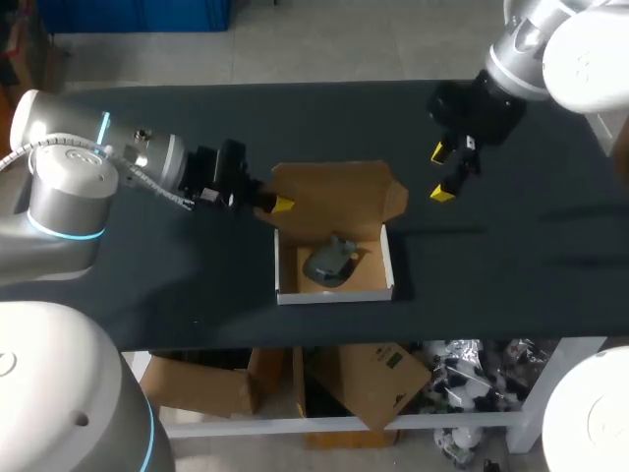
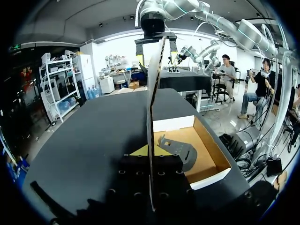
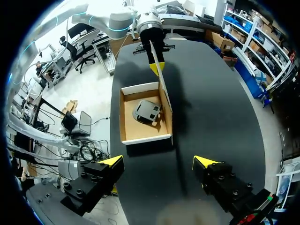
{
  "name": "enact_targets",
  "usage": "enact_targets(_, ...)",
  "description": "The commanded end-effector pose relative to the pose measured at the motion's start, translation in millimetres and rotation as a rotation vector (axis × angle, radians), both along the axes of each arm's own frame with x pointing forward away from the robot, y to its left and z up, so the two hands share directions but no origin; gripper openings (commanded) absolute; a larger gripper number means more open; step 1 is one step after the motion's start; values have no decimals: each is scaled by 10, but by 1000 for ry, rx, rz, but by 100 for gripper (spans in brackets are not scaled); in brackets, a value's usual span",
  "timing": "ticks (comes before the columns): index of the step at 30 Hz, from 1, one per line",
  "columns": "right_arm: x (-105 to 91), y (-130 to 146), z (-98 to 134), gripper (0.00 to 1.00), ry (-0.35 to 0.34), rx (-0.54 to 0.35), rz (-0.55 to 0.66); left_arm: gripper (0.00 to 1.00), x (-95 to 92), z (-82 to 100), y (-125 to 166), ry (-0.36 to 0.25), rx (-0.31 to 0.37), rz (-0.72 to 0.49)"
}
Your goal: Assemble the packaging by folding the flat box into shape, placing the metal phone stand inside, and closing the box properly
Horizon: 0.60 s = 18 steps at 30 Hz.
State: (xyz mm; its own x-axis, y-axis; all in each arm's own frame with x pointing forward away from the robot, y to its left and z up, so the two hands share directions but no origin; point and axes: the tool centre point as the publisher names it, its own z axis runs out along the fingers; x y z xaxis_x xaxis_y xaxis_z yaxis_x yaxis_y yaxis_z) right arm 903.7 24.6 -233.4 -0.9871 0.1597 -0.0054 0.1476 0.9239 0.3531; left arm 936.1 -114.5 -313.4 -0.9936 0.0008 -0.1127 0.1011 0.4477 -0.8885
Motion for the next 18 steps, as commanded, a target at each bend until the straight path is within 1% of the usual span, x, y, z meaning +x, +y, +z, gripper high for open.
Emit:
enact_targets(1,124,133,124,100,20,-46,3,0,-13,-21,3,-2,-2,1)
enact_targets(8,295,218,304,100,23,-63,23,0,-13,-21,3,-2,-2,1)
enact_targets(14,397,363,456,100,-5,-108,64,0,-13,-21,3,-2,-2,1)
enact_targets(18,503,482,529,100,-24,-129,89,0,-13,-21,3,-2,-2,1)
